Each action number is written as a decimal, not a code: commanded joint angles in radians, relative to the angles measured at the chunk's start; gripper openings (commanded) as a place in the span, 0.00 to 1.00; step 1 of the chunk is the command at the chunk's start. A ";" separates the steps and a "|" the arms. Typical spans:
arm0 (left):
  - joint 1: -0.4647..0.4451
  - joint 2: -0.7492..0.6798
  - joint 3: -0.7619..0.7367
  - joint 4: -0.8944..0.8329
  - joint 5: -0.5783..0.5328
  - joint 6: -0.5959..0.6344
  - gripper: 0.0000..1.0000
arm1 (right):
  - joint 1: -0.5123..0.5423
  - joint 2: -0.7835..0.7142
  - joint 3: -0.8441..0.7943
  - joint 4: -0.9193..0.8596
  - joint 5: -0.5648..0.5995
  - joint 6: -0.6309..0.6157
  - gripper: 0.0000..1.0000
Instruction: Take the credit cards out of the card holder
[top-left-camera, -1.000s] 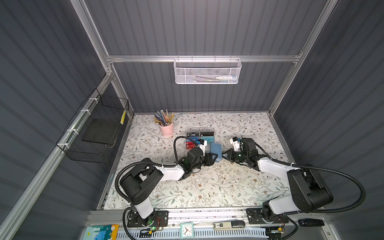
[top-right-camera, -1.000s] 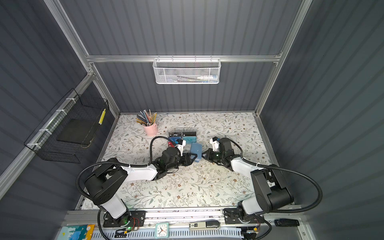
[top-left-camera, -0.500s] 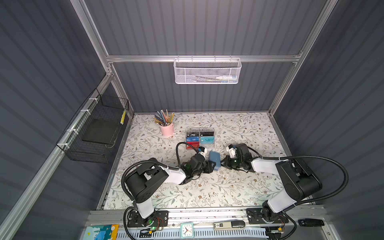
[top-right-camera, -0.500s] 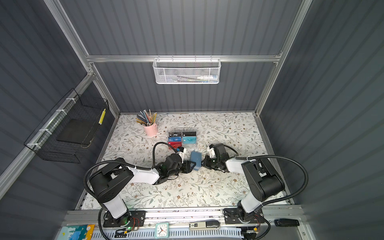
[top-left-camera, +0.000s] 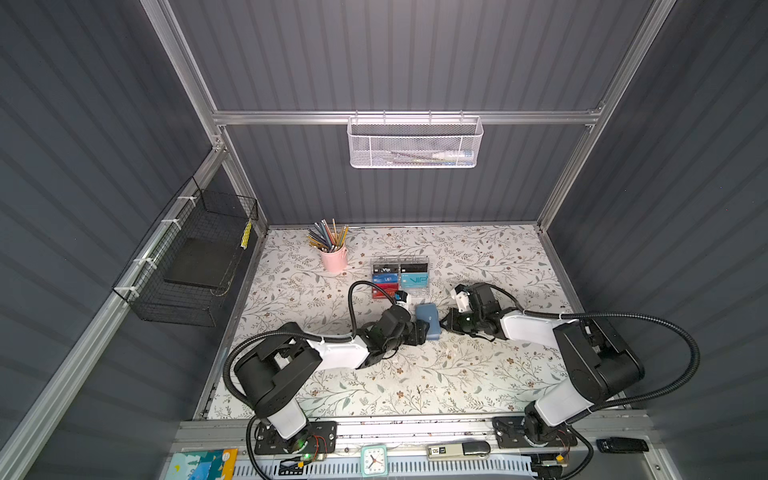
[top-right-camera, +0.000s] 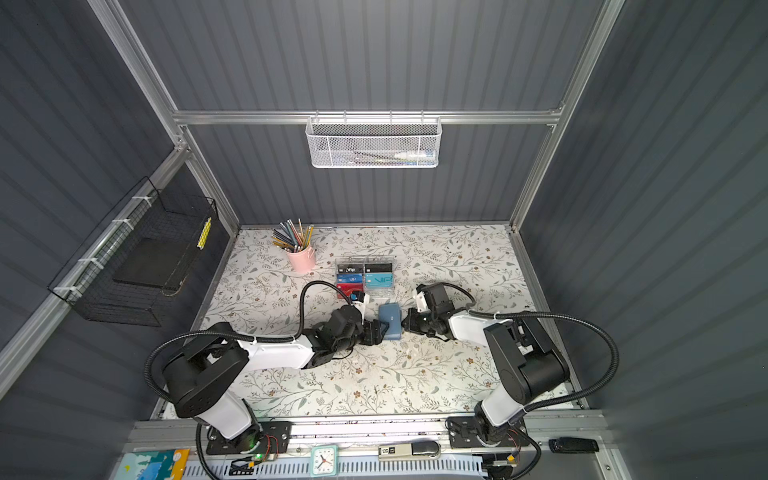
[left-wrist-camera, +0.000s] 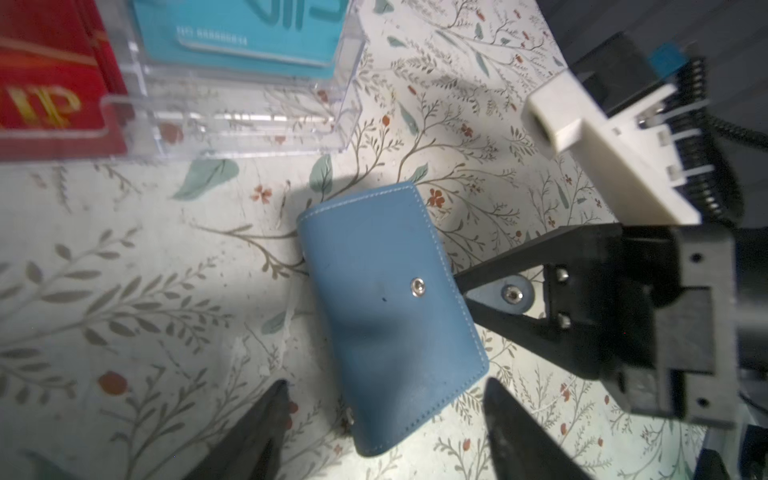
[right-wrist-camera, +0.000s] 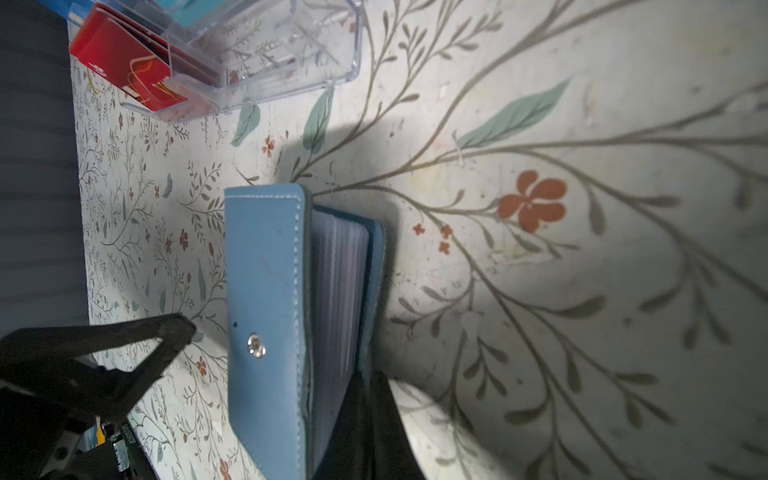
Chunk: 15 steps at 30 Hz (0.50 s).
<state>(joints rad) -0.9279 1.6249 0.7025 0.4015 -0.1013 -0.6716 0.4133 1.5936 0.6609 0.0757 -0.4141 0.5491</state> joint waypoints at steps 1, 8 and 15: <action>-0.004 -0.064 0.021 -0.066 -0.051 0.031 0.99 | 0.007 -0.034 0.024 -0.028 0.017 -0.016 0.11; -0.004 -0.123 0.018 -0.107 -0.071 0.047 1.00 | 0.013 -0.050 0.039 -0.013 -0.011 0.005 0.03; -0.004 -0.143 0.015 -0.134 -0.089 0.049 1.00 | 0.028 -0.049 0.090 -0.082 0.015 -0.023 0.20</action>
<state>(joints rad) -0.9279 1.5089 0.7025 0.3004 -0.1658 -0.6456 0.4335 1.5578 0.7151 0.0257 -0.4103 0.5476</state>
